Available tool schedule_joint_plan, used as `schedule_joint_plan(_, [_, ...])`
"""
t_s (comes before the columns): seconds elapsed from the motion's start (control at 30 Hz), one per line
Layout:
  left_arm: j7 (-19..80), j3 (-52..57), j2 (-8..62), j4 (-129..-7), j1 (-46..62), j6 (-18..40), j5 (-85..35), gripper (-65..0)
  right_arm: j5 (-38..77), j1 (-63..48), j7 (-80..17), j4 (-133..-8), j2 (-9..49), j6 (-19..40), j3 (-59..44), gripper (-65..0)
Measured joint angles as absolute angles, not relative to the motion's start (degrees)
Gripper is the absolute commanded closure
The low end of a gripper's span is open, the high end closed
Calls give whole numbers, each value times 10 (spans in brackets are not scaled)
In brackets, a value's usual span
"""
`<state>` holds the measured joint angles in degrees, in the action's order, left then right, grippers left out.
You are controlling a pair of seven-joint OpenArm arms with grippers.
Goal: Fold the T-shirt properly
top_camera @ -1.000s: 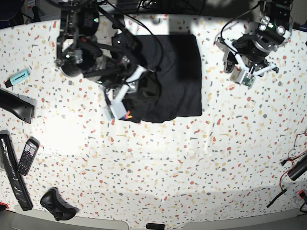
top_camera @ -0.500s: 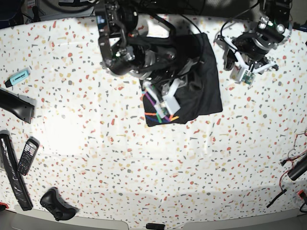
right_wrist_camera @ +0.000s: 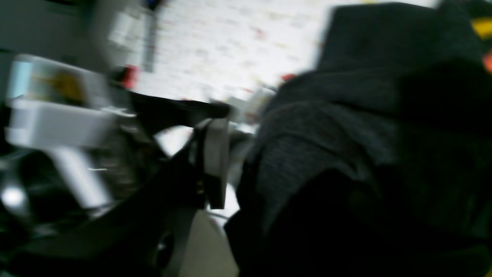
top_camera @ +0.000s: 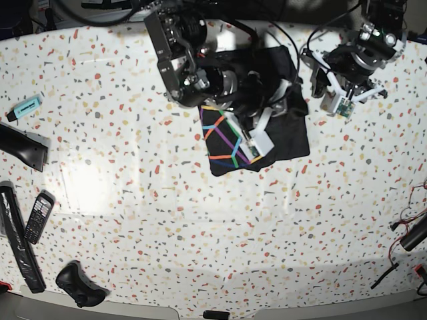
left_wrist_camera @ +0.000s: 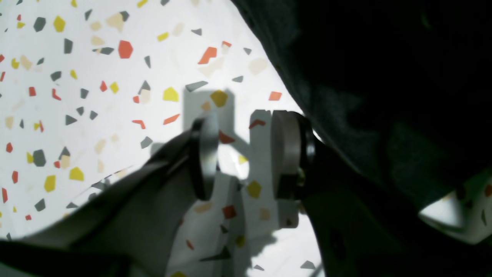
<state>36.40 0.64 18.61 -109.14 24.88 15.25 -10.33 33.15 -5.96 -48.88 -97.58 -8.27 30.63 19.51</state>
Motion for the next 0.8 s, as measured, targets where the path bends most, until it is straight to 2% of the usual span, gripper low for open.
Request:
schedule_joint_plan(0.23, [379, 40, 186, -1091, 248, 152, -102, -220, 482, -26, -488, -973, -82, 324, 222, -189])
schedule_joint_plan(0.47, [382, 119, 186, -1091, 250, 152, -115, -220, 479, -6, -498, -974, -83, 324, 223, -189])
schedule_joint_plan(0.53, [383, 138, 186, -1091, 250, 169, -147, -220, 479, 4, -502, -974, -83, 324, 223, -189])
schedule_joint_plan(0.7, [389, 170, 186, -1091, 250, 193, -259, -218, 370, 26, -538, -974, -83, 326, 216, -184])
schedule_joint_plan(0.73, [390, 170, 186, -1091, 250, 202, -285, -209, 338, 30, -542, -974, -83, 326, 212, -166])
schedule_joint_plan(0.8, [408, 169, 183, -1091, 250, 232, -346, -157, 270, 42, -541, -974, -83, 327, 202, -83])
